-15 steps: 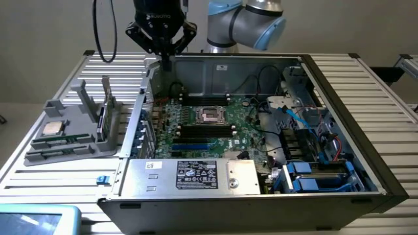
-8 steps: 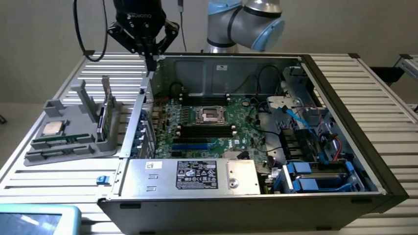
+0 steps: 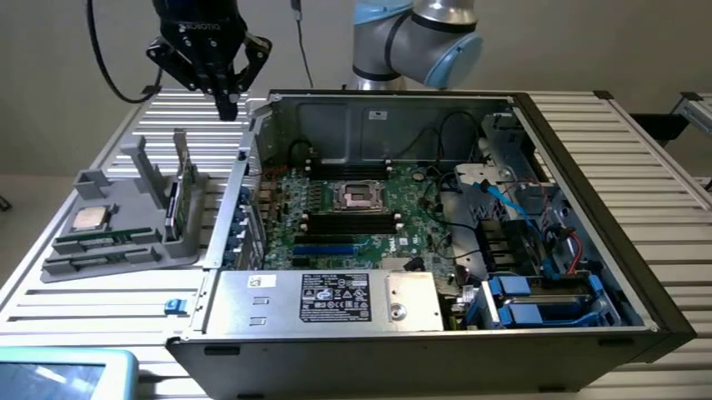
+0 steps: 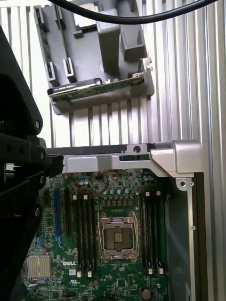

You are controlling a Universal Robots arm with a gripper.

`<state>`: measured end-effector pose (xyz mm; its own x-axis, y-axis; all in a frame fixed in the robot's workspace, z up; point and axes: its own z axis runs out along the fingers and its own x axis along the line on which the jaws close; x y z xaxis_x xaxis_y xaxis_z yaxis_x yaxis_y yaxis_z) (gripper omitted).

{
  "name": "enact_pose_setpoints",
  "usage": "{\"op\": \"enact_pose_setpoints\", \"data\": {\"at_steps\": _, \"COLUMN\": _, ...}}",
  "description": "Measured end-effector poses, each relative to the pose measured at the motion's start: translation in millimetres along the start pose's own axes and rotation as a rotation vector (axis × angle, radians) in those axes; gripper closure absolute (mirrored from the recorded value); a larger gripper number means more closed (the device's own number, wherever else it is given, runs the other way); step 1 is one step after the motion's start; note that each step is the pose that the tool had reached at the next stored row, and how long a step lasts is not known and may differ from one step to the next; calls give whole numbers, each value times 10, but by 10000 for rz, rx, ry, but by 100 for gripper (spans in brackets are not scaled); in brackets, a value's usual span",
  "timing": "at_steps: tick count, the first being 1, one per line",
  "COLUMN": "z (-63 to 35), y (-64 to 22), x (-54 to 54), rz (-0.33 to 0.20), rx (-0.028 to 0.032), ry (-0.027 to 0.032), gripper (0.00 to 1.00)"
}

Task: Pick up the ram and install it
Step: 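Reach for the ram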

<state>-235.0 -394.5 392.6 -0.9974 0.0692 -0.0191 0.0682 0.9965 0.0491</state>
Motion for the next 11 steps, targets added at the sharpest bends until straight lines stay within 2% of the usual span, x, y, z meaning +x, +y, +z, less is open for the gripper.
{"op": "enact_pose_setpoints", "data": {"at_steps": 2, "z": -2, "y": -5, "x": 91, "rz": -1, "rx": -1, "ry": 0, "gripper": 85}}
{"op": "enact_pose_setpoints", "data": {"at_steps": 3, "z": -3, "y": -8, "x": 136, "rz": -3, "rx": -1, "ry": 0, "gripper": 78}}
{"op": "enact_pose_setpoints", "data": {"at_steps": 11, "z": -11, "y": -29, "x": 499, "rz": -5, "rx": -5, "ry": 1, "gripper": 78}}
